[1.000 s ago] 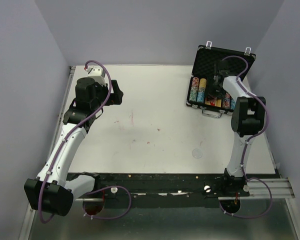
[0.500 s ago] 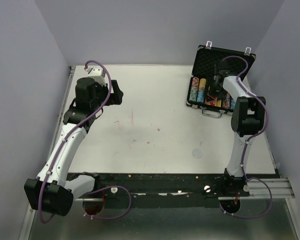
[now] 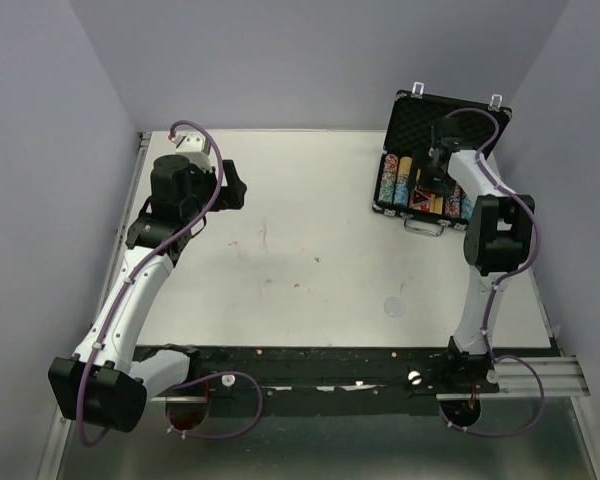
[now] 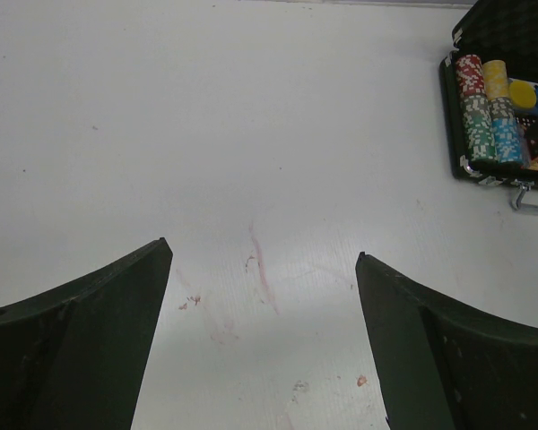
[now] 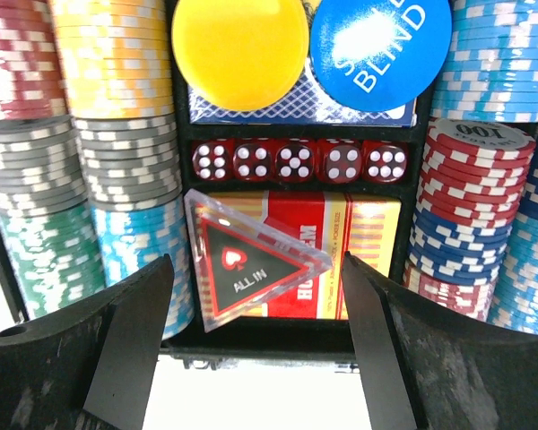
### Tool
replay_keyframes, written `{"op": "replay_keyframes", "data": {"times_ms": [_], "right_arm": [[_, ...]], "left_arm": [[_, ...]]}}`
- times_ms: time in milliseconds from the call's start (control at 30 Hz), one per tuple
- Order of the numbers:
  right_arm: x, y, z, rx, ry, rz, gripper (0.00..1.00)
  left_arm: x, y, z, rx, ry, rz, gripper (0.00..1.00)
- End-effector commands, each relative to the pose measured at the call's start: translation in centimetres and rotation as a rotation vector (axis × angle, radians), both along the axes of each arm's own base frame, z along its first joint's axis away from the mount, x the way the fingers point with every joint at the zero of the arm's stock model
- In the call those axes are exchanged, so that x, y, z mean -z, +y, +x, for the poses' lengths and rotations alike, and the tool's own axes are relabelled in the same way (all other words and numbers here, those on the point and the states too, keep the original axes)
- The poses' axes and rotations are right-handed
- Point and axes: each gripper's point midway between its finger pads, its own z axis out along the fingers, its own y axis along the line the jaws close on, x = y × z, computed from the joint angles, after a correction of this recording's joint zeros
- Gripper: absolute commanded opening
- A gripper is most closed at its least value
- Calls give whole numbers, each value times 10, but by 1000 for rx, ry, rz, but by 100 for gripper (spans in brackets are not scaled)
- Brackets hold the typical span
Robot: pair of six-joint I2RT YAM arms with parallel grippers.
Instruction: Pack up texas hold em set
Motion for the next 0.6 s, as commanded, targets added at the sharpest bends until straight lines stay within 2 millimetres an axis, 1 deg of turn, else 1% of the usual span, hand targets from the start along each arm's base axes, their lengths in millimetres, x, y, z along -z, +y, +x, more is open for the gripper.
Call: {"op": "replay_keyframes", "data": {"times_ms": [0,100,167,233,267,300,333,467,500,567], "right_arm": [[-60,5,-1,-43,-101,33,83],[-72,15,-16,-69,-119,55,83],[-83,21,-31,-78,-126,59,83],[-89,29,-49,-82,-123,57,83],[-87,33,-60,-67,-111,43,83],[-87,42,-72,-72,-104,34,83],[-78,49,-86,-71,-78,24,83],[-56,85,-142,-92,-10,36,83],[-49,90,-156,-93,15,47,83],[-40,96,-182,-75,53,61,83]], "left_arm": [[-15,1,0,4,-38,-1,99],[-15,1,0,7,-37,-4,99],[-15,0,0,8,-37,-4,99],[-16,0,0,10,-38,-5,99],[-16,0,0,9,-40,-7,99],[-16,1,0,8,-40,-7,99],[-15,0,0,9,-38,-6,99],[-14,0,0,11,-34,-9,99],[-15,-1,0,15,-37,-12,99],[-14,-2,1,19,-33,-14,99]]}}
